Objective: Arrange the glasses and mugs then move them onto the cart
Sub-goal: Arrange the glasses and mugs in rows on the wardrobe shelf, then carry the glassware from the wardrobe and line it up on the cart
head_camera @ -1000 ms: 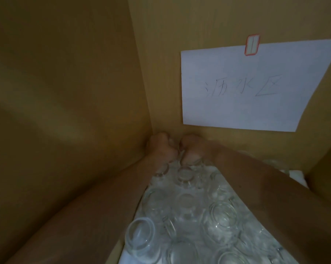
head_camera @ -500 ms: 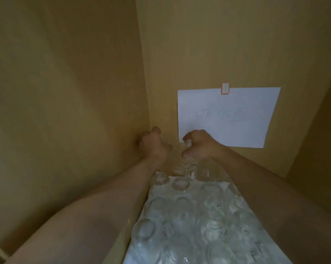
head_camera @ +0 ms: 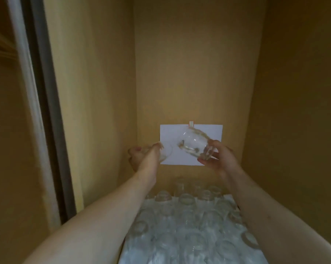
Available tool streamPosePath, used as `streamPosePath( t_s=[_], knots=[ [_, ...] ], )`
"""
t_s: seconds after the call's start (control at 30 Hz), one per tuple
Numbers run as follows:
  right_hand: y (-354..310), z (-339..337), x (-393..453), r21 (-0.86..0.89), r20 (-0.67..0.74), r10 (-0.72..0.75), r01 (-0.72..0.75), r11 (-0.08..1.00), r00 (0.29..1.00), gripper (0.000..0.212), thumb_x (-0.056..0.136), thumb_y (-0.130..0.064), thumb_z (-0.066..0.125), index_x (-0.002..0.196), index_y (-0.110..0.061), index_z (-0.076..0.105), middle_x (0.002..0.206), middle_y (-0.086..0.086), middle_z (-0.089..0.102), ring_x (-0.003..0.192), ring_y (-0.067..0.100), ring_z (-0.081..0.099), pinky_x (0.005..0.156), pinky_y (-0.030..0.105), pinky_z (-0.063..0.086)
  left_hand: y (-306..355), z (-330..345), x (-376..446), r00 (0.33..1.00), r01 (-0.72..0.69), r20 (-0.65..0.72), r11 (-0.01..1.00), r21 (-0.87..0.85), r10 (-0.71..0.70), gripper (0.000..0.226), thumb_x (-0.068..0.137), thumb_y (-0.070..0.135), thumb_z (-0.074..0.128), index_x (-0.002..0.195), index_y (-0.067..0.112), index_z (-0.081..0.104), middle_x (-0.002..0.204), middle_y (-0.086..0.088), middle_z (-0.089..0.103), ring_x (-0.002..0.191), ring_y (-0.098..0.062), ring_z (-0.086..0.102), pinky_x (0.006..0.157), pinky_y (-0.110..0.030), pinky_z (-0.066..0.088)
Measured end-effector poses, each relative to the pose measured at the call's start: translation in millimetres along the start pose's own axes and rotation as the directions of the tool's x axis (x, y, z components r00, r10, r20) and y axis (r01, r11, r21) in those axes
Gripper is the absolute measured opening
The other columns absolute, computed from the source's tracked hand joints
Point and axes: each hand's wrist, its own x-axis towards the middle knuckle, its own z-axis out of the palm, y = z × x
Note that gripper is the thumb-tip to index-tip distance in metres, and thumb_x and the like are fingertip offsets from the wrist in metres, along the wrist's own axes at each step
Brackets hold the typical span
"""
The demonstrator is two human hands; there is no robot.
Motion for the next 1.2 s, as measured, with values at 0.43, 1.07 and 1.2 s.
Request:
streamPosePath(
  t_s=[0.43,1.07,1.2],
  knots=[
    [-16,-5,-178,0.492,0.242,0.014,-0.135,0.860,0.970,0.044,0.093,-0.028,0.068,0.131,-0.006,0.062,0.129,0.023,0.065,0.125,0.039,0.057,0.111,0.050,0.040,26,-75,-114,0.807,0.480,0.520,0.823,-0.304,-0.279,0.030,0.084,0.009,0.073,0.112,0.007,0.065,0.108,-0.013,0.064,0.084,-0.022,0.063,0.068,-0.030,0.054],
    [-25,-100,-254,0.356,0.253,0.072,-0.162,0.920,0.965,0.056,0.080,-0.016,0.080,0.130,-0.003,0.061,0.134,0.031,0.058,0.123,0.054,0.055,0.100,0.071,0.043,5,-72,-227,0.669,0.503,0.698,0.847,-0.172,-0.256,0.064,0.067,0.028,0.089,0.119,0.005,0.060,0.096,-0.014,0.070,0.086,-0.033,0.066,0.088,-0.048,0.056],
    [-31,-136,-269,0.313,0.351,0.043,-0.161,0.936,0.935,0.079,0.068,-0.019,0.092,0.137,-0.006,0.058,0.143,0.023,0.054,0.130,0.045,0.052,0.104,0.068,0.041,2,-63,-267,0.713,0.445,0.664,0.878,-0.176,-0.228,0.054,0.071,0.038,0.087,0.109,0.007,0.065,0.082,-0.011,0.074,0.071,-0.030,0.069,0.076,-0.045,0.058]
  ],
)
